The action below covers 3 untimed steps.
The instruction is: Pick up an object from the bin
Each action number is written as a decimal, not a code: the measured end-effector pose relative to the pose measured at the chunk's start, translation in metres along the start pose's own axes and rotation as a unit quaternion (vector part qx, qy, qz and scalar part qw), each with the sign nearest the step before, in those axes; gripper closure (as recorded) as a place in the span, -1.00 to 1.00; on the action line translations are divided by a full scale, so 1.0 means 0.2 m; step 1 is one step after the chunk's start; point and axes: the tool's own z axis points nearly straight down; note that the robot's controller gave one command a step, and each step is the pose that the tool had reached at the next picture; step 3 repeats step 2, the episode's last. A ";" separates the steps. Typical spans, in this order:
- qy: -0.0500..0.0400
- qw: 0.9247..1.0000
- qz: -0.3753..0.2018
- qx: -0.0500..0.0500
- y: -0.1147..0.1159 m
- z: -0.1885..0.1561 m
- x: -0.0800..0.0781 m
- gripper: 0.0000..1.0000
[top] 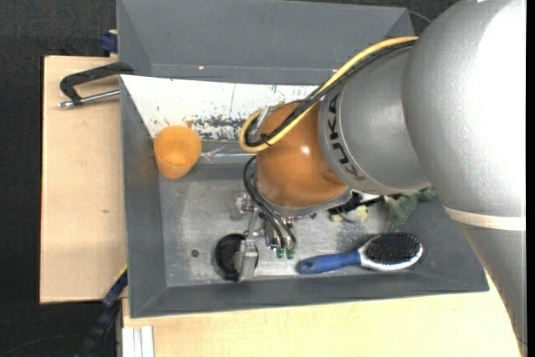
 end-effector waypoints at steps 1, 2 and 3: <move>-0.004 1.000 -0.001 -0.001 0.00 -0.03 -0.01 1.00; -0.011 1.000 -0.005 -0.003 0.13 -0.84 0.04 1.00; -0.011 1.000 -0.005 -0.003 0.13 -0.84 0.04 1.00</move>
Offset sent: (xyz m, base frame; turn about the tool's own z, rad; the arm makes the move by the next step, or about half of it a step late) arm 0.0000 0.0000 0.0000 0.0000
